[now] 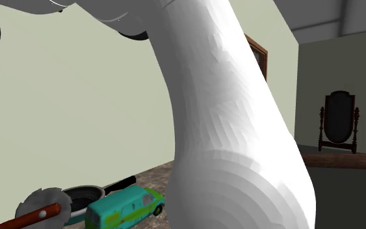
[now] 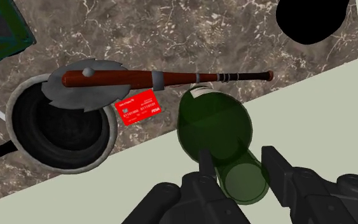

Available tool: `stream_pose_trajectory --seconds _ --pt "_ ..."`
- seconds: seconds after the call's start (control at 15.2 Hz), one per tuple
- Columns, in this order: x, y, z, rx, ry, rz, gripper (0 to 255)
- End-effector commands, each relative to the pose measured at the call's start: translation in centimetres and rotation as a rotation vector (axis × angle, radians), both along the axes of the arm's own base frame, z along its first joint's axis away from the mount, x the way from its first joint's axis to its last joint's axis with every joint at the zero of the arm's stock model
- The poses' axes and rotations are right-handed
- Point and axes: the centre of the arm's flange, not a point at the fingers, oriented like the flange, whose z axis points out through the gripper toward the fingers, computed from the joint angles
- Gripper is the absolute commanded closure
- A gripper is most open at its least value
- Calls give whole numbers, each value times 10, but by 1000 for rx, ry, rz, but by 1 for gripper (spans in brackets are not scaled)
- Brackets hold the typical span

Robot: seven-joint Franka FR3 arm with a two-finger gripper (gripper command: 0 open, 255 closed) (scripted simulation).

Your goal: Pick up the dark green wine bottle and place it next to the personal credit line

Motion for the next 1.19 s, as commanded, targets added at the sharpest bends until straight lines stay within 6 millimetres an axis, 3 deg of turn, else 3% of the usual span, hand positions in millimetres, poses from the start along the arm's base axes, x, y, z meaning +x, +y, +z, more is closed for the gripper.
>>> stream_pose_trajectory --seconds 0.0,0.33,0.59,1.12 --pt "0 -1 -8 -9 12 0 0" --pt "1 0 -8 -9 12 0 0" --pt "-2 -2 42 -9 12 0 0" --pt "-2 -2 42 -9 12 0 0"
